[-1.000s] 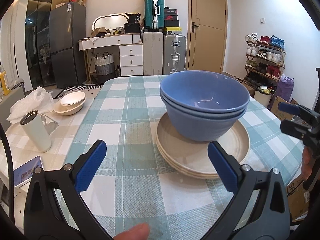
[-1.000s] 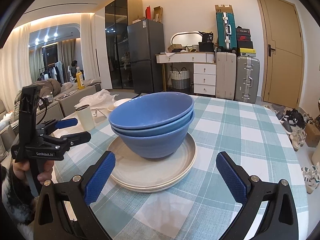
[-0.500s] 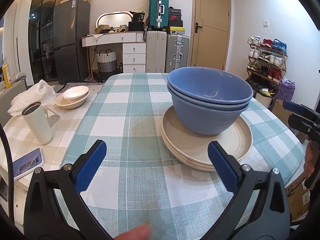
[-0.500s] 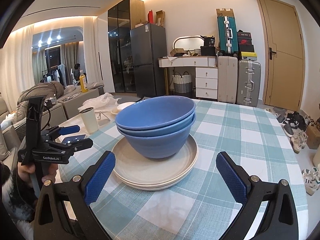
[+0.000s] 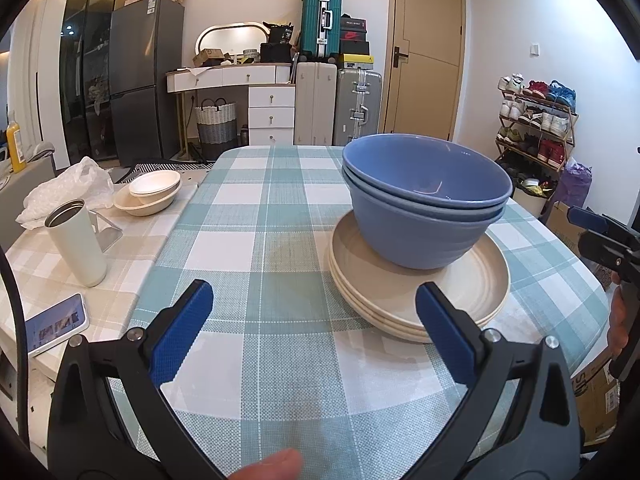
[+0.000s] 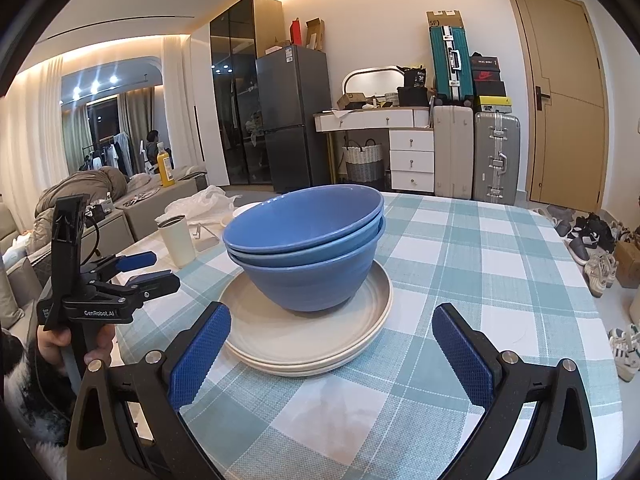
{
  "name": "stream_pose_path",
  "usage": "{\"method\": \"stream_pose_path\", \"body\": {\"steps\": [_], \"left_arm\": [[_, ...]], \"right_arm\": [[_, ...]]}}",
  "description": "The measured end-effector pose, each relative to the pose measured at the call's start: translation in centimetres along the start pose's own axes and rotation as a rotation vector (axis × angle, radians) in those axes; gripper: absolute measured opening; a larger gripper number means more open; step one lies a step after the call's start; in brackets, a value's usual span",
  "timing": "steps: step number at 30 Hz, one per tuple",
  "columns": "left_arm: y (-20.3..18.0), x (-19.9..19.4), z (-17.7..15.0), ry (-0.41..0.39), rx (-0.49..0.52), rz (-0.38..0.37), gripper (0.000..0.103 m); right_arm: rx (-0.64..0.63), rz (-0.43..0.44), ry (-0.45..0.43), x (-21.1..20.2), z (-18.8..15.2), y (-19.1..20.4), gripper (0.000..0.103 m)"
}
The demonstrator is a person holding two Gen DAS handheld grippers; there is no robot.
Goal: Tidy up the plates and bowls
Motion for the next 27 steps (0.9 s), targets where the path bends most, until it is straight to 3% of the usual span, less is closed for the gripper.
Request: {"method": "stream_pose_path", "body": {"steps": [27], "left_arm": [[-0.09, 0.12, -0.05, -0.004, 0.001, -0.003, 0.101]], "right_arm": [[-0.014, 0.008, 0.004, -0.07, -0.09, 0.36, 0.103]]}}
Point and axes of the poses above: each gripper's, at about its wrist camera, not at the fingertips, and x roughly the way its jaws point, y to its left, z to its top, the point moved 7 cm from there along x, roughly the way its jaws point, and after that the axes turned 13 degrees about -y, right-handed, at the moved point
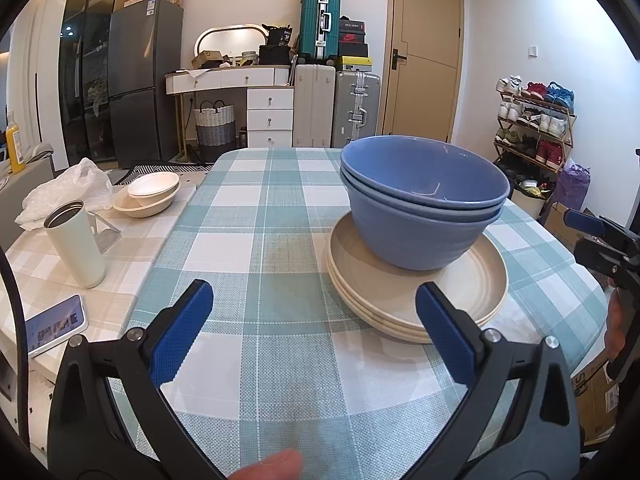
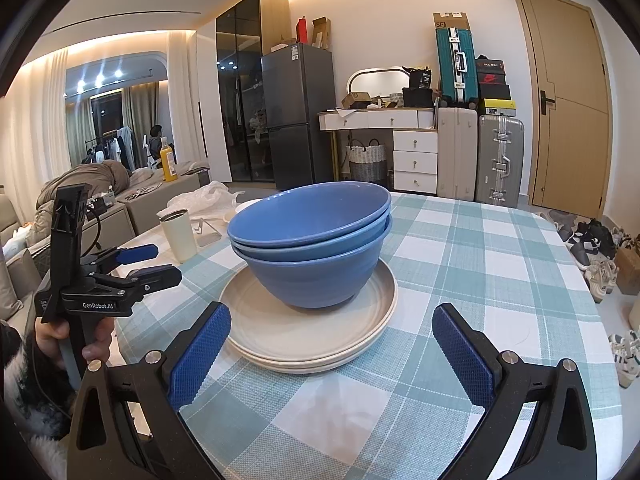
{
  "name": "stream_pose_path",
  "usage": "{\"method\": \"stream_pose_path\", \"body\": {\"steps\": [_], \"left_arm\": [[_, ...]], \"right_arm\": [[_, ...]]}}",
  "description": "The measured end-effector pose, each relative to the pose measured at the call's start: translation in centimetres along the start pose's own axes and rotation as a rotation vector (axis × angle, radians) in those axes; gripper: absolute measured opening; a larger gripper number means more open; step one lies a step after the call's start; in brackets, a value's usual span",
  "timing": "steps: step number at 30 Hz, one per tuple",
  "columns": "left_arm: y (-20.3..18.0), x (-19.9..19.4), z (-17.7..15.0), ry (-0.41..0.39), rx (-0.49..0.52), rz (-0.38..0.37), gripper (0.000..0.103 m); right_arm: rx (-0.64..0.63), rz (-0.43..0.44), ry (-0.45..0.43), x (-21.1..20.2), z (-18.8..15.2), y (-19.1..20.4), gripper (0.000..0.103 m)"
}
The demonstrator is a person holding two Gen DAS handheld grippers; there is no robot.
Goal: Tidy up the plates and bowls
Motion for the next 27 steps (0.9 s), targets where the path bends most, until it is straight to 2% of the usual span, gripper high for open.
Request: {"method": "stream_pose_path", "body": {"steps": [27], "left_arm": [[-0.02, 0.14, -0.04, -0.006, -0.001, -0.002, 0.101]], "right_arm": [[-0.002, 0.003, -0.004, 0.05, 0.02, 0.05, 0.103]]}}
Point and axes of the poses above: each gripper's, at about its wrist camera, not at the fingertips, and x roughly the way its jaws point, y to its left, z to its top, the point moved 7 cm from there along x, roughly the way its jaws point, and after that the axes turned 13 degrees about -y, right-handed, at the moved point
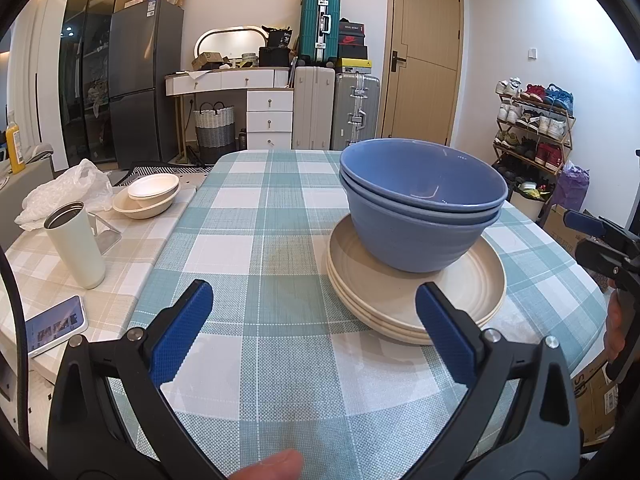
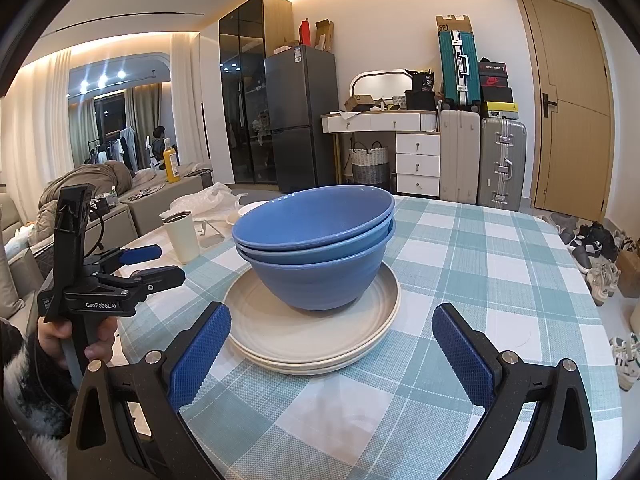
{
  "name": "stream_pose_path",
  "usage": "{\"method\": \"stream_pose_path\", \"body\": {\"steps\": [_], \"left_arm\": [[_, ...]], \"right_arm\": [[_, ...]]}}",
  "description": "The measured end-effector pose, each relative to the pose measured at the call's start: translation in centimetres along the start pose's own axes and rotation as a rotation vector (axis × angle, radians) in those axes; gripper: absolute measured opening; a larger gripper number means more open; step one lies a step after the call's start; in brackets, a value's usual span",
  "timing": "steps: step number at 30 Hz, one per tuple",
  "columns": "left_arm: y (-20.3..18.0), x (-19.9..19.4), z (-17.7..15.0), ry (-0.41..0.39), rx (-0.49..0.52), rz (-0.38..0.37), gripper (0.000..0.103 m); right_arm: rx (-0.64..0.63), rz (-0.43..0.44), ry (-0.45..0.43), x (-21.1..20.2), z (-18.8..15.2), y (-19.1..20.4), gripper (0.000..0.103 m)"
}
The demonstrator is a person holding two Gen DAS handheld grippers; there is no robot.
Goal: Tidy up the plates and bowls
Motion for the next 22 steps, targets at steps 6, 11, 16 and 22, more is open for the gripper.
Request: {"method": "stream_pose_path", "body": {"steps": [6, 11, 16, 22], "left_arm": [[0.0, -0.03, -0.02, -0.002, 0.0, -0.001, 0.101], [-0.23, 0.28, 0.3, -0.007, 0.002, -0.004, 0.101], [-0.22, 0.24, 0.27, -0.007, 0.002, -0.004, 0.101], [-0.73, 0.65, 0.71, -0.013, 0.002, -0.014, 0.101]], "right_arm": [[0.001, 0.001, 0.001, 0.03, -0.03, 0.0, 0.103], [0.001, 0.002, 0.0, 0.04, 0.02, 0.04, 0.103], [0.0, 0.003, 0.0, 0.02, 0.0, 0.03, 0.103], [0.001, 0.004, 0.001, 0.1, 0.04, 0.14, 0.103]]}}
Point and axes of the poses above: each gripper's, at about its wrist camera, not at the fingertips, and x roughly the way its jaws point, y to its left, z to its top, the point moved 7 cm from there along x, roughly the way its jaws point, and after that the axes turned 13 degrees about -y, right-handed, at the moved point
